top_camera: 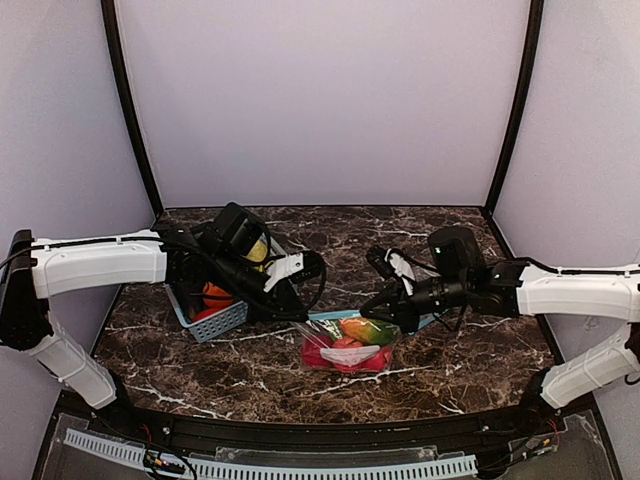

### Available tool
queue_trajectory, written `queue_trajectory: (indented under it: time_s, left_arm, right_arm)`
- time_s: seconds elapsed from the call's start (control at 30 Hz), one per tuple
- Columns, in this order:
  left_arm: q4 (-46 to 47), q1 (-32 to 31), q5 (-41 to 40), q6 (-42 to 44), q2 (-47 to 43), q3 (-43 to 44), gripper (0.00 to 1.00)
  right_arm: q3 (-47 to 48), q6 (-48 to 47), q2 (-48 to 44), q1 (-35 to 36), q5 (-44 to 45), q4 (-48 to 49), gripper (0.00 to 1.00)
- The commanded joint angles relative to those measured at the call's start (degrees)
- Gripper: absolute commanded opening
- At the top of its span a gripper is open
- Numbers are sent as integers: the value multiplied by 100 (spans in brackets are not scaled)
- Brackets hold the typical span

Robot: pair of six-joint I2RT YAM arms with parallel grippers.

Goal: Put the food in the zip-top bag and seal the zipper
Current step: Zip the zipper of the food storage bag.

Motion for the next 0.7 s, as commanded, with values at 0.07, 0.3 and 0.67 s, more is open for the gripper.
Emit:
queue_trajectory:
  time_s: [0.07, 0.3, 0.67]
  left_arm:
    - [-616, 57, -22, 65, -32, -53, 1]
    - [-624, 89, -62, 74, -75, -57, 1]
    - [-745, 136, -312, 145, -164, -58, 1]
  right_arm:
    - [-116, -166, -213, -176, 478, -502, 0]
    - [-206, -129, -495, -194, 593, -595, 0]
    - [-279, -62, -753, -216, 661, -648, 0]
